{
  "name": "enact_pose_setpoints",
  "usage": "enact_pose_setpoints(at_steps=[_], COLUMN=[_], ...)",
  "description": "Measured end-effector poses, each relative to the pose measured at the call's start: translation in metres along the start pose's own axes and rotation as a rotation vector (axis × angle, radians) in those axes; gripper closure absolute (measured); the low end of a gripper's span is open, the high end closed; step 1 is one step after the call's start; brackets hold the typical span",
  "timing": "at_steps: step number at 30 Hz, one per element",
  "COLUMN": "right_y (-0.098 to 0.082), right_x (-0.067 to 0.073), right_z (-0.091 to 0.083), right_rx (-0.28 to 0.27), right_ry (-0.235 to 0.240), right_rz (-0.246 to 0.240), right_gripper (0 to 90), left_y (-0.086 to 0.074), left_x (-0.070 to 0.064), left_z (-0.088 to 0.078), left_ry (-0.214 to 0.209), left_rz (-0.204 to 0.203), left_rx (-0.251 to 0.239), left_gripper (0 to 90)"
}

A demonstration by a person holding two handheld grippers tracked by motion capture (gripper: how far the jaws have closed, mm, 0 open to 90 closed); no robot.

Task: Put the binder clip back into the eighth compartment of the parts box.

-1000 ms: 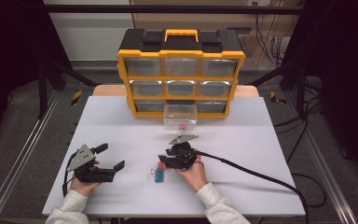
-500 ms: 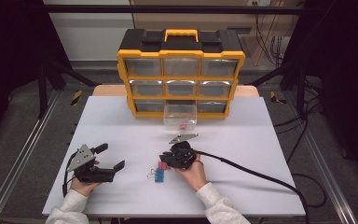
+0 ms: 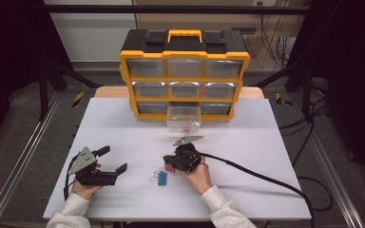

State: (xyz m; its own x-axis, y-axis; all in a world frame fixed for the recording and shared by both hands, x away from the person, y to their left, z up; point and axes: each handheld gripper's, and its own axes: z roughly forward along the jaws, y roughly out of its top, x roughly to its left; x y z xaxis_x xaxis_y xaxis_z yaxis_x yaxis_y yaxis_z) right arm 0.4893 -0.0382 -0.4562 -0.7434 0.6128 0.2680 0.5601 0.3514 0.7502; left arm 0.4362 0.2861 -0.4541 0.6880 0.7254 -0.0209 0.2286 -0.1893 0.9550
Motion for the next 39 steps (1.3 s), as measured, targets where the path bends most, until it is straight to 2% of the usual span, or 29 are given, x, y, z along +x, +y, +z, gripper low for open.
enact_pose_setpoints(at_steps=[8, 24, 32, 39], right_y=[0.002, 0.016, 0.021, 0.025], right_x=[0.001, 0.005, 0.004, 0.002], right_z=[-0.004, -0.03, -0.035, -0.041], right_rx=[-0.011, -0.105, -0.145, -0.163], right_ry=[0.0, -0.025, -0.022, -0.044], right_rz=[-0.007, -0.039, -0.03, -0.04], right_gripper=[89.1, 89.1, 89.2, 89.2], left_y=[0.0, 0.0, 0.0, 0.0], left_x=[0.0, 0.001, 0.0, 0.001], left_z=[0.0, -0.001, 0.0, -0.001], left_ry=[0.0, 0.002, 0.002, 0.003], left_rz=[0.0, -0.001, 0.0, 0.0], left_rx=[-0.002, -0.004, -0.002, -0.002], left_gripper=[2.8, 2.8, 2.7, 2.7])
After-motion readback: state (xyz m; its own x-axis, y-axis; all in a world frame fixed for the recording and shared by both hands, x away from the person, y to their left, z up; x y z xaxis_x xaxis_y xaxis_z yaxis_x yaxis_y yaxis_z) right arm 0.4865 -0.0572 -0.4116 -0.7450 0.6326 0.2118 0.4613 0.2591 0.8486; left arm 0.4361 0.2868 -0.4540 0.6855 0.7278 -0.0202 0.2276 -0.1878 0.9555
